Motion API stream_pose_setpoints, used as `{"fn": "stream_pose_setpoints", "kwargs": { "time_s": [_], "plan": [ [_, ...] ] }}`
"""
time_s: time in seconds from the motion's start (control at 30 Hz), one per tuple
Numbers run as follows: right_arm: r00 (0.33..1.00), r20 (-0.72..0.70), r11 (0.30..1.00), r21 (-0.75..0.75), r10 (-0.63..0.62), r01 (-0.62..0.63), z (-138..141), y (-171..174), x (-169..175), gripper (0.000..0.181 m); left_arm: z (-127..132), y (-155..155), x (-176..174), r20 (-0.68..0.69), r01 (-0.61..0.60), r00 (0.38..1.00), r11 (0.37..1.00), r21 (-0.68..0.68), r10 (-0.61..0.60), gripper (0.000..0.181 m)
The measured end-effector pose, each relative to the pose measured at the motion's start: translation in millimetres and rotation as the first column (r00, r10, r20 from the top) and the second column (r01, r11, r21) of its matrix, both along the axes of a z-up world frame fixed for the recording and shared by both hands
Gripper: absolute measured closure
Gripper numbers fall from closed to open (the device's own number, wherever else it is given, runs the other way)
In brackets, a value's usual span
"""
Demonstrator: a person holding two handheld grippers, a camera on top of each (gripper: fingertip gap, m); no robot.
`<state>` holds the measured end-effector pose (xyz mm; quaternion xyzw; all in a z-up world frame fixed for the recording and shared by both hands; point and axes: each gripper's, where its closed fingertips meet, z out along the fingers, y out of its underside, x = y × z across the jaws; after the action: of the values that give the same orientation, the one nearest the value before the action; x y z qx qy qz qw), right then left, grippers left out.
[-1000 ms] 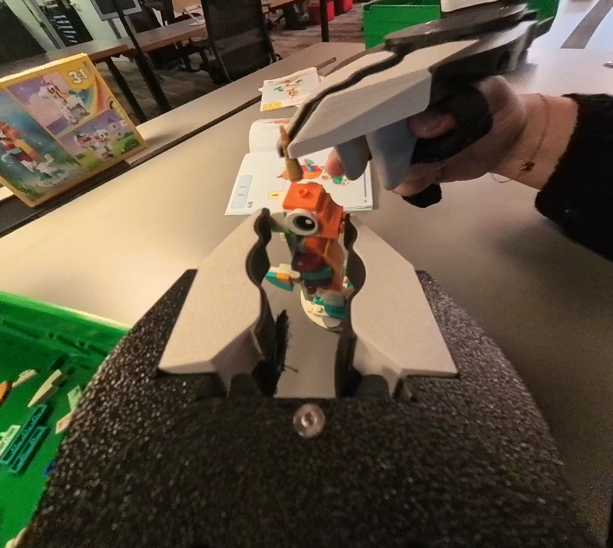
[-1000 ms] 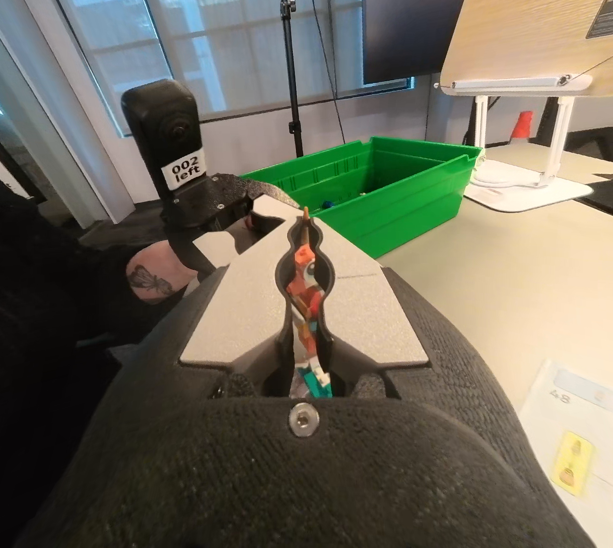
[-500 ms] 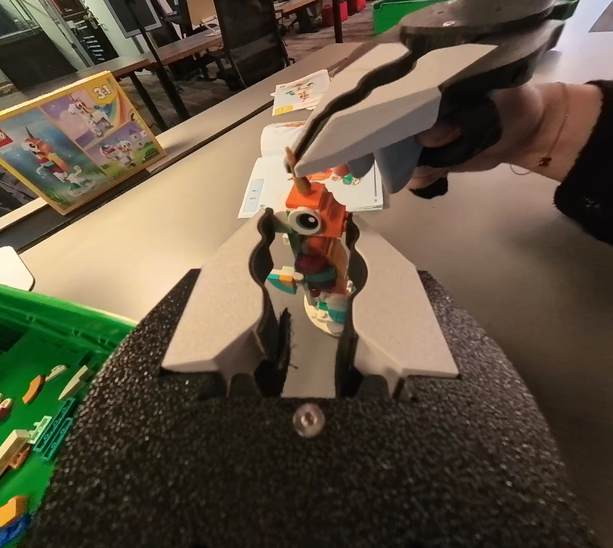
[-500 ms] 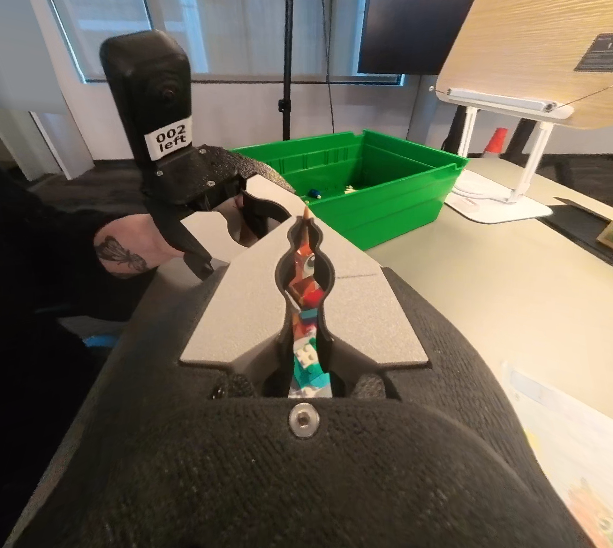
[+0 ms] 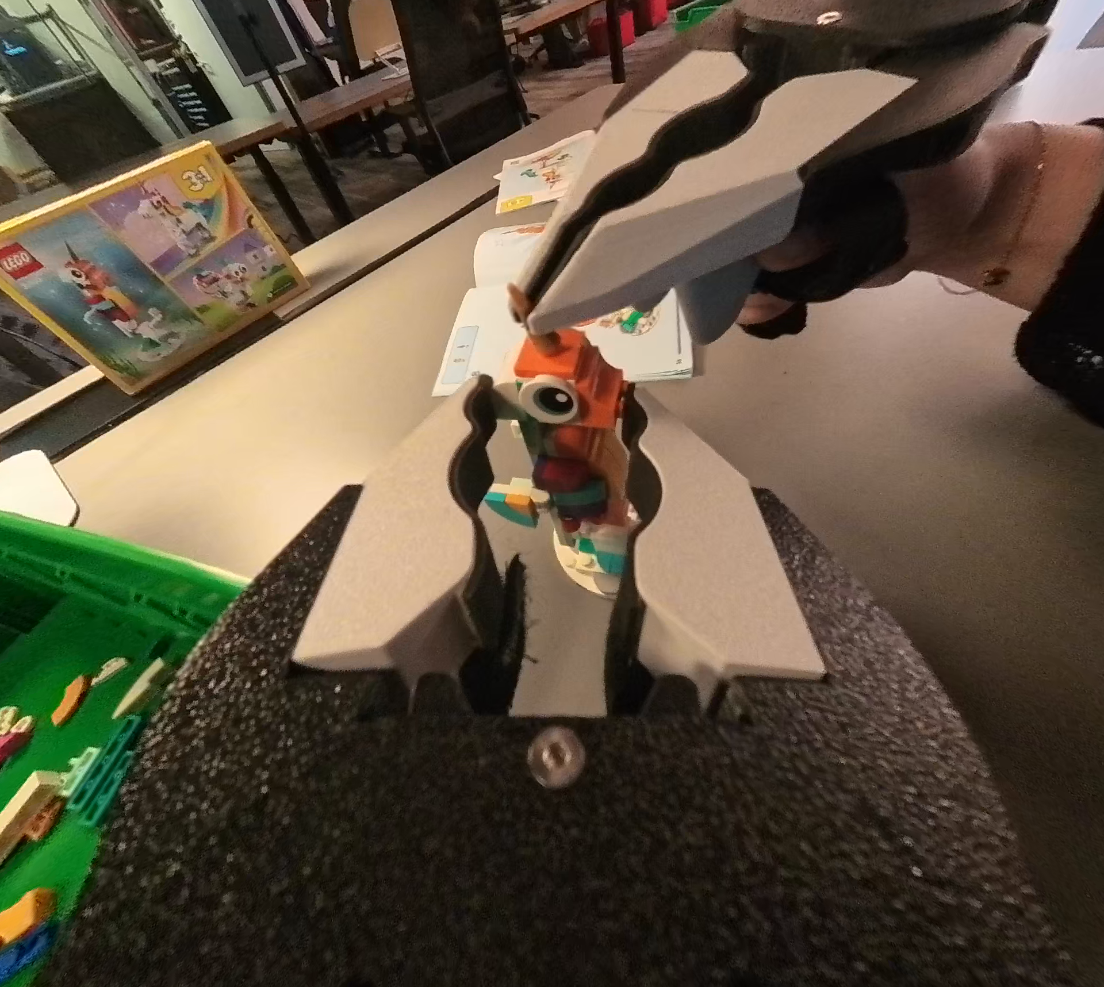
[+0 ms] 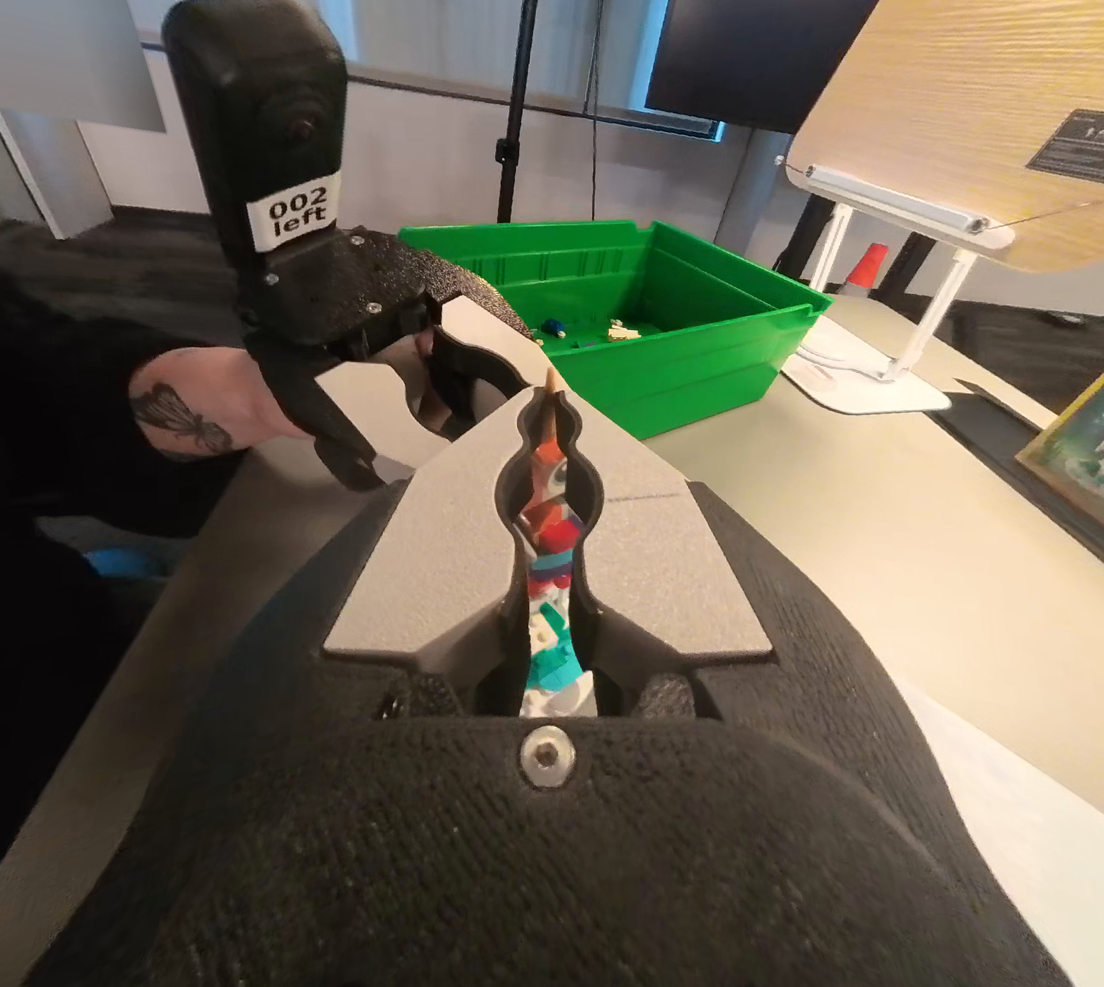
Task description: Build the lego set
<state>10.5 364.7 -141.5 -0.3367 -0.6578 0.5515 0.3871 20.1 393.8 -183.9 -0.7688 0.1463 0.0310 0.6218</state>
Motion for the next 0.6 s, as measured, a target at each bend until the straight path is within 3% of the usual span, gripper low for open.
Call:
{"fn": "stream_pose_setpoints", "kwargs": {
  "time_s": [0.2, 0.6],
  "plan": [
    [1.000, 0.011, 0.996, -0.089, 0.020, -0.019, 0.3, 2.7, -0.1, 0.180, 0.4, 1.4, 0.5, 0.023, -0.004, 1.000, 1.000, 0.012, 0.004, 0.141],
    [0.998, -0.050, 0.993, -0.108, 0.044, -0.049, 0.0, 5.1, 2.8, 0.180, -0.1, 3.8, 2.6, 0.019, 0.005, 1.000, 1.000, 0.009, -0.005, 0.142]
  ]
}}
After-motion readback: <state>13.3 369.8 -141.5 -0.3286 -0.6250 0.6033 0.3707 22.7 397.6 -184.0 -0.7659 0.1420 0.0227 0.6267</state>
